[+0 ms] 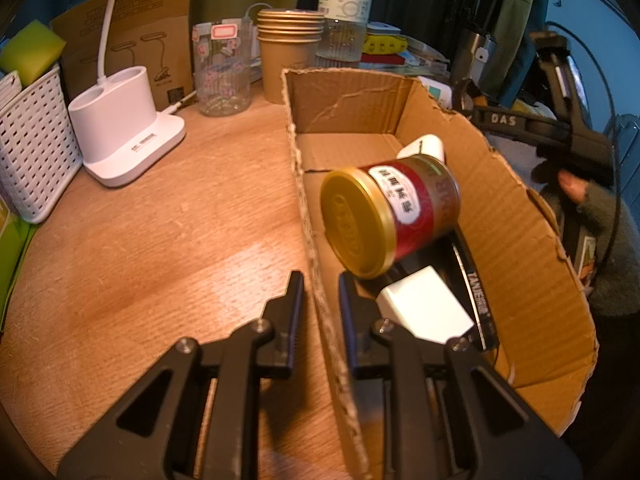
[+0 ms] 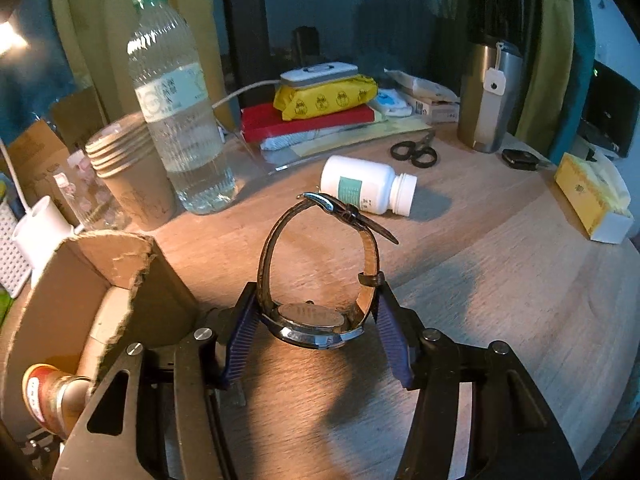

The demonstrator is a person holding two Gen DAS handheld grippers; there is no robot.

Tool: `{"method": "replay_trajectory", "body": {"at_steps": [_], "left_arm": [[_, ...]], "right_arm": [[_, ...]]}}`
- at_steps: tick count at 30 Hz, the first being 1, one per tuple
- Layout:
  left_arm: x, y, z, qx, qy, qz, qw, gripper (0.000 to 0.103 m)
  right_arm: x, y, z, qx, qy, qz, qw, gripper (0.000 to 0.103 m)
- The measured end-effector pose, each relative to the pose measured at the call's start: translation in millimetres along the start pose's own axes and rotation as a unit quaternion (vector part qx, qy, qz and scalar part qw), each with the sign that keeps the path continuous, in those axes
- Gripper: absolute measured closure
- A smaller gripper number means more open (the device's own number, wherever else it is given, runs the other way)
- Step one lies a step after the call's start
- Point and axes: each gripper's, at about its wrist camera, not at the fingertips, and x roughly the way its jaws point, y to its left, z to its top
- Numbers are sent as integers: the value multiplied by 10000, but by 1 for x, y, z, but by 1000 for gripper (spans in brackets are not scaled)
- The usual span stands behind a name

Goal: Organize rigid objects
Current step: 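Carry the wristwatch into the box and open the right gripper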

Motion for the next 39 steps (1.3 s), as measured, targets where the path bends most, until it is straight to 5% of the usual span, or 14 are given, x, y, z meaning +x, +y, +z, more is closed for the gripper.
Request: {"method": "replay_trajectory", "body": {"at_steps": [23,39], "left_arm": [[0,0,0,1,-1,0,10000,84],[0,0,0,1,-2,-1,10000,84]], "right_arm": [[-67,41,11,-417,-578,642,9954,44],[-61,90,-2,-1108,-394,1224,9855,44]]}}
